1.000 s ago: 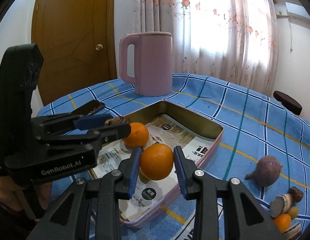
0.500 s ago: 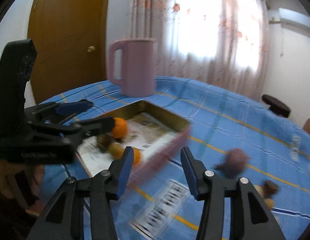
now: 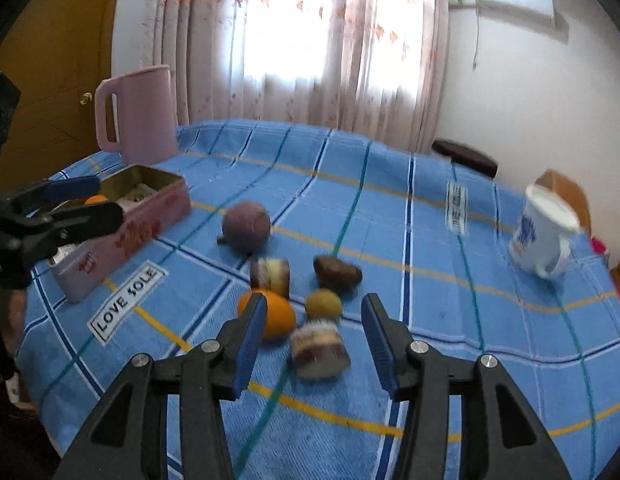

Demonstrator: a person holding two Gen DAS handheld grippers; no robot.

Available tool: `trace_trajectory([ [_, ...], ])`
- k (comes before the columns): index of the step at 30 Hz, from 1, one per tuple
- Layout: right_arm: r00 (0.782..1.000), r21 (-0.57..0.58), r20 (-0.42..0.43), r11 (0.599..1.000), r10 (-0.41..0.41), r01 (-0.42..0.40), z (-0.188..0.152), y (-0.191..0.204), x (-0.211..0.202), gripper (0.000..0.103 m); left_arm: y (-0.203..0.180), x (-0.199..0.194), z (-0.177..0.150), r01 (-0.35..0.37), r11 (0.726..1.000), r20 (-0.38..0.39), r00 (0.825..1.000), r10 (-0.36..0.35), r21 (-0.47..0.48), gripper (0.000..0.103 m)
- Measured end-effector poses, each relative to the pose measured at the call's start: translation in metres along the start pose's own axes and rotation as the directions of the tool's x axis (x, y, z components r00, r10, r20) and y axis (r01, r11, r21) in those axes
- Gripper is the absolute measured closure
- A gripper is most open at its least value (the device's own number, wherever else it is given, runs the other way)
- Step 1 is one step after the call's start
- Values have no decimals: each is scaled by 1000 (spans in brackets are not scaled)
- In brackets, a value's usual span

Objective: Organize fruits
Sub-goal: 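Carry both fruits over the tin box and release them inside, then grasp a round cookie with the right gripper while the left gripper grasps an orange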

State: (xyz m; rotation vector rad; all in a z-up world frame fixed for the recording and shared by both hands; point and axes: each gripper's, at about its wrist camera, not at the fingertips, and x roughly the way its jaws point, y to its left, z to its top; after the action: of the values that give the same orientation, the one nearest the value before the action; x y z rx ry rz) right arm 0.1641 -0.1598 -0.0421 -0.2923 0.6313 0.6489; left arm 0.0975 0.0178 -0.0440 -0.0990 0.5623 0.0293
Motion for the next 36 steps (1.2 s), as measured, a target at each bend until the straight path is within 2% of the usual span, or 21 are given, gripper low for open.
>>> trace_trajectory([
  [8, 991, 68, -112, 996, 69, -61, -6, -13, 27, 53, -27, 29, -4, 30, 999, -75, 997, -27, 41, 3],
  [9, 990, 73, -121, 995, 77, -69, -7, -13, 30, 56, -29, 31, -5, 34, 999, -84, 996, -30, 42, 3],
  [10, 988, 77, -127, 994, 87, -78, -7, -14, 31, 65, -32, 34, -5, 39, 998, -94, 995, -35, 45, 3],
  [13, 989, 78, -120, 994, 83, -74, -8, -14, 29, 65, -40, 38, -6, 43, 997, -105, 994, -36, 67, 4],
  [17, 999, 116, -38, 993, 22, -18, -9, -23, 12, 66, -50, 45, -6, 70, 995, -132, 989, -60, 71, 8],
  [20, 1000, 169, -15, 986, 11, -8, -10, -34, 6, 68, -61, 54, -8, 79, 993, -163, 984, -64, 89, 15],
  [24, 1000, 205, -5, 979, 14, -12, -9, -41, 5, 68, -72, 69, -8, 101, 991, -216, 973, -81, 83, 31],
  [26, 1000, 205, 2, 979, 12, -12, -9, -41, 3, 76, -78, 77, -7, 122, 990, -244, 965, -100, 77, 36],
  [28, 1000, 200, -1, 980, 11, -11, -9, -40, 4, 76, -81, 82, -8, 124, 990, -265, 959, -101, 72, 40],
  [30, 1000, 198, -1, 980, 14, -13, -9, -39, 4, 75, -85, 90, -10, 132, 988, -299, 949, -103, 78, 51],
  [34, 997, 210, -51, 977, 50, -38, -9, -42, 15, 75, -82, 93, -12, 141, 988, -321, 940, -116, 58, 54],
  [36, 997, 219, -45, 975, 55, -44, -10, -43, 14, 75, -81, 92, -12, 156, 986, -319, 938, -132, 51, 64],
])
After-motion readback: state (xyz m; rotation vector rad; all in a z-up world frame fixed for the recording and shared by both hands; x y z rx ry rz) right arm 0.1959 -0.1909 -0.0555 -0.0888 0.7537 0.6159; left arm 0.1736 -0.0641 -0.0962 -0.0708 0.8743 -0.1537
